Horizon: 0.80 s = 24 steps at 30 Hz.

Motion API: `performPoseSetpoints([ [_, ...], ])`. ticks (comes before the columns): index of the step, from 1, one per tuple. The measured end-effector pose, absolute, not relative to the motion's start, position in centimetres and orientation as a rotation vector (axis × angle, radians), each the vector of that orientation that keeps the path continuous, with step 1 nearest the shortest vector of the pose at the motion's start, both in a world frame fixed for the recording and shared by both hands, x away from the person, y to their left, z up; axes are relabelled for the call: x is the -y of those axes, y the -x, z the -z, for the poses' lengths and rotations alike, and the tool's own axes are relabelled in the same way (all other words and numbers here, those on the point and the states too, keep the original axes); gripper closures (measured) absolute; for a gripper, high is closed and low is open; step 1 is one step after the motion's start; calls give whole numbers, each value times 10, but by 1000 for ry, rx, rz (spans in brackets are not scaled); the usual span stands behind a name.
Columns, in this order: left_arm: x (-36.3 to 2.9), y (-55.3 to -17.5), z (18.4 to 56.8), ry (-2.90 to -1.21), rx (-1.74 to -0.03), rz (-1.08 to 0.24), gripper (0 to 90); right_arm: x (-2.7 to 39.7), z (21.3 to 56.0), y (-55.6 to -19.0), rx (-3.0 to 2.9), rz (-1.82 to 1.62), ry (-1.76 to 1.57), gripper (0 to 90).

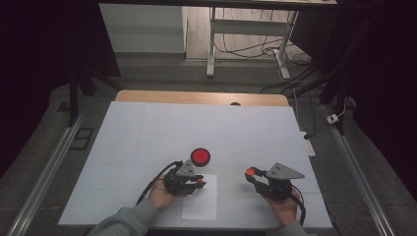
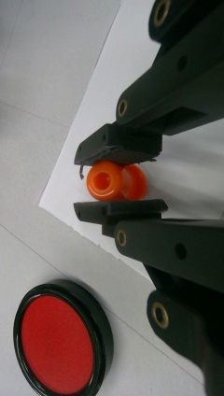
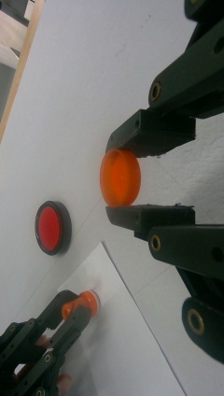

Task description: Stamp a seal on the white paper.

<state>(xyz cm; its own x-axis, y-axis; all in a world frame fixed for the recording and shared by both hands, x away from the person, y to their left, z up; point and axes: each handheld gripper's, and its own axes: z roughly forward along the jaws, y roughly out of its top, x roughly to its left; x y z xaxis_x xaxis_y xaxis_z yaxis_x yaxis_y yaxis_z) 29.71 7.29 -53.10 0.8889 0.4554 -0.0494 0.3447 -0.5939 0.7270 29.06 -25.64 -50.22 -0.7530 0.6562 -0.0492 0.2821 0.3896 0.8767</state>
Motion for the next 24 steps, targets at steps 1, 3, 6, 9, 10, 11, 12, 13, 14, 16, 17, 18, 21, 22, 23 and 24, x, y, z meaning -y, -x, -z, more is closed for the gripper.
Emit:
performPoseSetpoints([
  [1,-73,-297,531,-2259,-572,-182,730,256,502,-290,-2261,-1317,-811,644],
  [3,-73,-296,532,-2255,-573,-184,730,256,502,-290,-2259,-1318,-810,645],
  [6,-73,-296,532,-2252,-571,-189,730,257,502,-290,-2261,-1316,-813,645],
  [9,-74,-296,532,-2256,-567,-192,730,256,503,-291,-2261,-1317,-813,645],
  [10,-74,-295,532,-2256,-567,-194,730,256,503,-291,-2262,-1317,-812,645],
  [11,-73,-295,532,-2254,-569,-197,730,256,503,-290,-2263,-1317,-812,645],
  [12,-73,-295,532,-2254,-569,-199,731,256,503,-290,-2263,-1317,-811,645],
  [13,-73,-295,532,-2253,-570,-199,731,256,503,-290,-2263,-1318,-811,645],
  [14,-73,-295,533,-2252,-570,-199,731,256,503,-290,-2262,-1318,-811,645],
  [16,-73,-294,533,-2248,-570,-201,731,256,503,-290,-2263,-1318,-811,645],
  [17,-73,-294,533,-2249,-569,-203,731,256,503,-290,-2263,-1318,-811,645],
  [18,-73,-294,533,-2250,-568,-206,731,256,503,-290,-2263,-1318,-810,645],
  [21,-73,-294,533,-2251,-567,-207,731,256,503,-290,-2264,-1319,-812,645],
  [22,-73,-294,533,-2251,-567,-206,731,256,503,-290,-2264,-1320,-813,645],
  [23,-73,-294,533,-2251,-567,-206,731,255,503,-290,-2265,-1319,-814,645],
  [24,-73,-294,533,-2250,-567,-205,731,255,503,-290,-2263,-1309,-816,645],
])
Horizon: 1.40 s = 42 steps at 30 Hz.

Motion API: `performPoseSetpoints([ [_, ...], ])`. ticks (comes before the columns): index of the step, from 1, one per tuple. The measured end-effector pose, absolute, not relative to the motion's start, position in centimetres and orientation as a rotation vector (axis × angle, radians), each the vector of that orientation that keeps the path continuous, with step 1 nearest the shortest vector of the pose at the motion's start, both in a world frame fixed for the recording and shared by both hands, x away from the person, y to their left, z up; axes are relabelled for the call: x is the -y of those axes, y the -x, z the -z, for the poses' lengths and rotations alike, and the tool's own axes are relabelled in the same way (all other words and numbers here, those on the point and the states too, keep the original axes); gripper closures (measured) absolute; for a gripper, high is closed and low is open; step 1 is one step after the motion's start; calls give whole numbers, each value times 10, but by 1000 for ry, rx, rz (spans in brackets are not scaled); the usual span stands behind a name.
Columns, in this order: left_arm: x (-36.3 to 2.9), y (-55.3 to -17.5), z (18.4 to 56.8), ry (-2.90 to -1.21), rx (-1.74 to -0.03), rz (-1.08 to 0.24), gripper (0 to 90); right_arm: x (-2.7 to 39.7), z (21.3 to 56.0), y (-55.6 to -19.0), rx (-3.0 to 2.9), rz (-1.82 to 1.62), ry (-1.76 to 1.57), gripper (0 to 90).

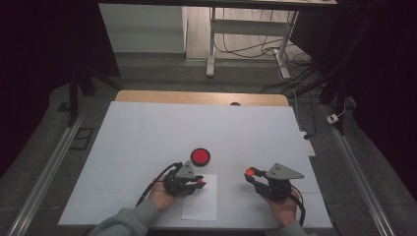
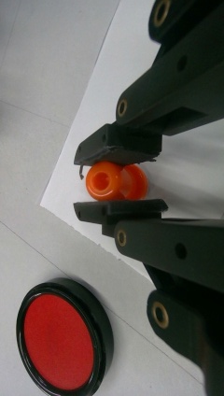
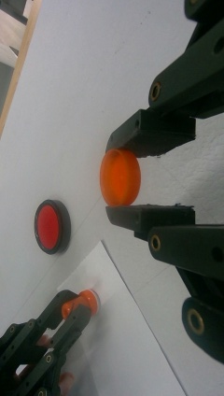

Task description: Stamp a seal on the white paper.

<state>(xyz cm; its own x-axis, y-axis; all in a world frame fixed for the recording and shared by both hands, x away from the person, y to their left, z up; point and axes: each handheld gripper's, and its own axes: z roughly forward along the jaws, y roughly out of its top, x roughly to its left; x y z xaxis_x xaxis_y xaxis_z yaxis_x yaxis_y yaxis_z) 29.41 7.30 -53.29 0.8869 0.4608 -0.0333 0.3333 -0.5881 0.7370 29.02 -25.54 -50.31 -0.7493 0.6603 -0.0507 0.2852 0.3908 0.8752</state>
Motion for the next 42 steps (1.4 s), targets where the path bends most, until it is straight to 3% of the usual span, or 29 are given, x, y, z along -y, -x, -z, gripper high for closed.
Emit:
performPoseSetpoints([
  [29,-73,-294,532,-2253,-563,-212,728,256,503,-291,-2262,-1318,-814,645],
  [36,-90,-297,507,-2057,-601,-167,727,257,502,-291,-2261,-1320,-812,645],
  [42,-98,-297,498,-2033,-603,-157,726,256,502,-291,-2263,-1317,-812,644],
])
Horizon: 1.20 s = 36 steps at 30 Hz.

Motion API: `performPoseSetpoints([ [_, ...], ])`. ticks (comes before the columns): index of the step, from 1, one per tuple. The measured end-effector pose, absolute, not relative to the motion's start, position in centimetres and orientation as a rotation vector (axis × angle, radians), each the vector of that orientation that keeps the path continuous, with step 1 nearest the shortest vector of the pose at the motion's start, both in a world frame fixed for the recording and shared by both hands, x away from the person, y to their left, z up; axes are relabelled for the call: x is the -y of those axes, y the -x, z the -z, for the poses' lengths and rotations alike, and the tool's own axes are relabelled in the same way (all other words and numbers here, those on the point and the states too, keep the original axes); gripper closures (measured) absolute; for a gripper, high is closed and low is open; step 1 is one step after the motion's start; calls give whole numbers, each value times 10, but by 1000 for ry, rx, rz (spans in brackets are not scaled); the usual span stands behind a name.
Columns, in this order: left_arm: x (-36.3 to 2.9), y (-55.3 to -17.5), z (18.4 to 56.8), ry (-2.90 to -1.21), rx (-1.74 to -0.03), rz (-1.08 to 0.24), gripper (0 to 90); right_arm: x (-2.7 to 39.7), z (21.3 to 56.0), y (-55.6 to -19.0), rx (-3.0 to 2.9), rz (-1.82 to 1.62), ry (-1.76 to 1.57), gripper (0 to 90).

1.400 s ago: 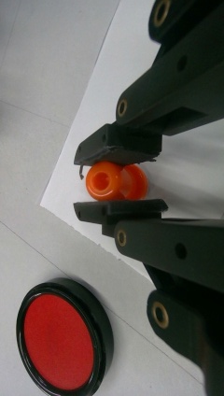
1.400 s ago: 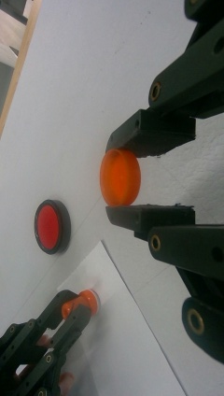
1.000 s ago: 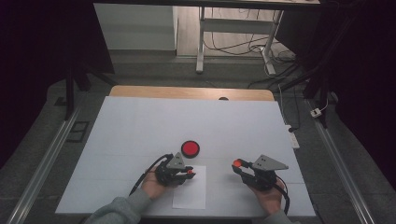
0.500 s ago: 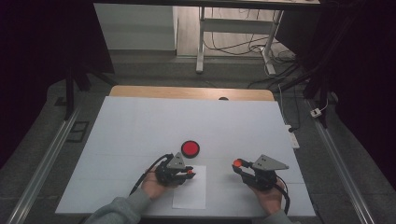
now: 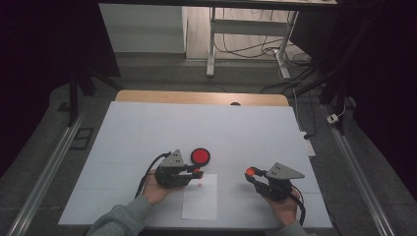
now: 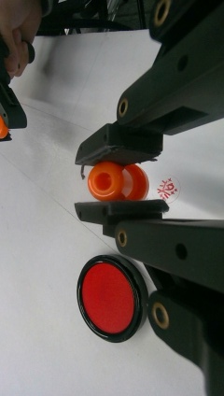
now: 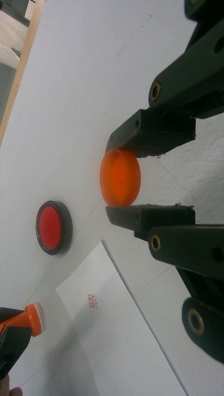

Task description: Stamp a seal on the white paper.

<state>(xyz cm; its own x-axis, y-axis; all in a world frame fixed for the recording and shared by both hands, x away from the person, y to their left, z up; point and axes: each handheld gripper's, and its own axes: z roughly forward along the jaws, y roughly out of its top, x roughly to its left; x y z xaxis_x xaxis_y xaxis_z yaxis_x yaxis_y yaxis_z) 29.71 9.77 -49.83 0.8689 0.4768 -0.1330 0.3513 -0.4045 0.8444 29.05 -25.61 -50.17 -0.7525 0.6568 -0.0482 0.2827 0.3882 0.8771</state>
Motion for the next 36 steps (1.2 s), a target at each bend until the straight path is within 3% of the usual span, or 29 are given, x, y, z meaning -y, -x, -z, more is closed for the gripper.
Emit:
performPoseSetpoints([
  [36,-124,-310,445,-1947,-597,-118,722,241,504,-292,-2298,-1336,-757,644],
])
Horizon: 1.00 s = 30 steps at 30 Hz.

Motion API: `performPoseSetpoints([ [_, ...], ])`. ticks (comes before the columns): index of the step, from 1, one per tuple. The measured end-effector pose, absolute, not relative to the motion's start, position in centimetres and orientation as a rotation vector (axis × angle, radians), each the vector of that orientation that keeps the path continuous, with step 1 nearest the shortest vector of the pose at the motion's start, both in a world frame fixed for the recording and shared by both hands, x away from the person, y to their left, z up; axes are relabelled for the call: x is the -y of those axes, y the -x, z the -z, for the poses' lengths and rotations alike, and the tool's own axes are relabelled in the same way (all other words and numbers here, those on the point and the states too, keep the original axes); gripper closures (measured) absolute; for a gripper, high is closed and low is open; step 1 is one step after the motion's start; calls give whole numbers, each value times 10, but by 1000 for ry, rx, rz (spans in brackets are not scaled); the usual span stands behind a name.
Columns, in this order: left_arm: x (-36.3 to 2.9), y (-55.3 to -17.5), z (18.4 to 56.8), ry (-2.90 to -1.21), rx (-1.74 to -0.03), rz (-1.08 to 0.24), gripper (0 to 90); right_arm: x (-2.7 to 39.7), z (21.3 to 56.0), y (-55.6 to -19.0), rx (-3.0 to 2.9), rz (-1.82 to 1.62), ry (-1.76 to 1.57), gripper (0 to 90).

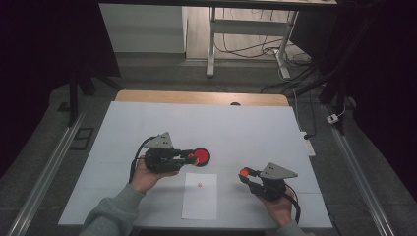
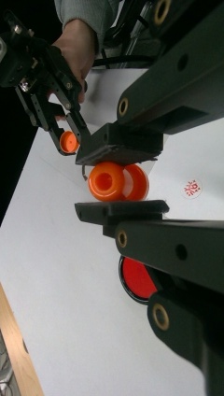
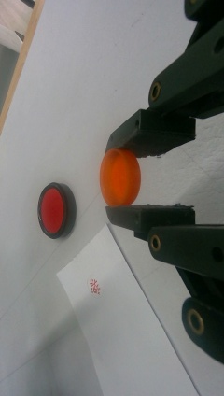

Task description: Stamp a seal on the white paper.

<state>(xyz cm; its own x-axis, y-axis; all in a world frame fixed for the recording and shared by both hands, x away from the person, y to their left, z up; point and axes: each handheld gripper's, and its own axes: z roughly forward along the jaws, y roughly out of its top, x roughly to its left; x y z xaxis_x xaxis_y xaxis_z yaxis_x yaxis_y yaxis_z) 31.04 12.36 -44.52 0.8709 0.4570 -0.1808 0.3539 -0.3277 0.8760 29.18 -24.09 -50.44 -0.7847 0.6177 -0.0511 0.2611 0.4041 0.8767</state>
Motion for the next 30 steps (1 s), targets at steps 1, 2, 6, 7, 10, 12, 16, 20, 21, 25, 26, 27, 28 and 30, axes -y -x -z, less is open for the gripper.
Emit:
performPoseSetpoints([
  [1,-124,-310,444,-1947,-594,-119,722,241,504,-292,-2297,-1337,-757,644],
  [2,-124,-310,444,-1945,-593,-119,722,241,504,-292,-2296,-1341,-759,644],
  [6,-125,-311,441,-1943,-590,-124,721,241,504,-292,-2294,-1345,-761,644],
  [7,-125,-311,441,-1944,-588,-124,721,241,504,-292,-2294,-1346,-760,644],
  [10,-124,-311,440,-1943,-586,-124,721,240,504,-292,-2298,-1340,-750,644],
  [12,-123,-311,440,-1944,-585,-124,721,240,504,-292,-2300,-1341,-751,644],
  [16,-122,-311,440,-1947,-581,-123,721,239,504,-292,-2304,-1342,-753,644],
  [20,-121,-312,441,-1950,-580,-122,721,238,504,-292,-2303,-1350,-750,644],
  [21,-120,-312,441,-1951,-580,-122,720,238,504,-292,-2304,-1348,-749,644],
  [25,-117,-312,442,-1958,-572,-120,721,236,504,-292,-2309,-1351,-745,644],
  [26,-117,-312,442,-1959,-571,-119,721,236,504,-292,-2309,-1353,-742,644],
  [27,-116,-312,442,-1961,-568,-118,721,234,504,-292,-2307,-1361,-744,645],
  [28,-115,-312,442,-1962,-565,-117,721,233,504,-292,-2310,-1364,-740,644],
  [30,-113,-311,442,-1959,-565,-114,721,231,504,-291,-2314,-1365,-733,644],
])
